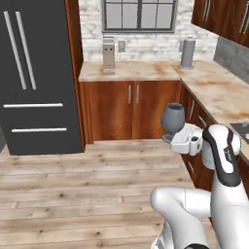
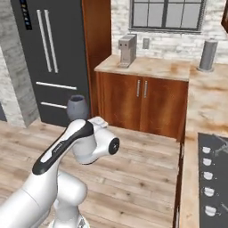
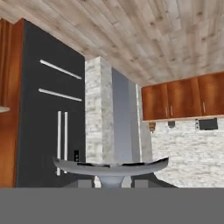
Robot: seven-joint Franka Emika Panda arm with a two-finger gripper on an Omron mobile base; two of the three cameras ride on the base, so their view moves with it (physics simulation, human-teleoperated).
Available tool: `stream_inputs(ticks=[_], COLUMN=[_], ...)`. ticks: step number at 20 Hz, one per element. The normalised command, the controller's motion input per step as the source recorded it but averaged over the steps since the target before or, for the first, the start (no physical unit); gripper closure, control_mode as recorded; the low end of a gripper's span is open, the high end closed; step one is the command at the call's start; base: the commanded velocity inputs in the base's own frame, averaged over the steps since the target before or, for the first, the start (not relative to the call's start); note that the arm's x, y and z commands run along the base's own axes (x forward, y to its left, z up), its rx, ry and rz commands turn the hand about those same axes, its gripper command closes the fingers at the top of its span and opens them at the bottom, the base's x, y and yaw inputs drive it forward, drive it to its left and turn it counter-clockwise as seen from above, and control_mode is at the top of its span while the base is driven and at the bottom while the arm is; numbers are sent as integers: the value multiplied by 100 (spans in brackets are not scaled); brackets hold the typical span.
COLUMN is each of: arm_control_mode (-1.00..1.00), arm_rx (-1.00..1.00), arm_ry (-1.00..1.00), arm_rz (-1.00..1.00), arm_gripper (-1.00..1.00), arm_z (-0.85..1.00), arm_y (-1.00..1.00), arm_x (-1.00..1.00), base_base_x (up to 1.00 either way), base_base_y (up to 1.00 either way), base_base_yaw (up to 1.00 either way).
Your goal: Retrieve the wine glasses from the counter and place one next to each plate.
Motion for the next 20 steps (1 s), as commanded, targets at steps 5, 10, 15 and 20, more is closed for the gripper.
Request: stream_inputs(ticks=[5, 10, 15, 20], arm_control_mode=[100, 100, 100, 100], arm_rx=[0, 0, 0, 0], arm_ry=[0, 0, 0, 0], arm_rz=[0, 0, 0, 0], arm_gripper=[100, 100, 100, 100], arm_z=[0, 0, 0, 0], arm_y=[0, 0, 0, 0], arm_x=[0, 0, 0, 0], base_base_x=[100, 100, 87, 6], base_base_y=[64, 100, 97, 30], base_base_yaw=[27, 0, 18, 81])
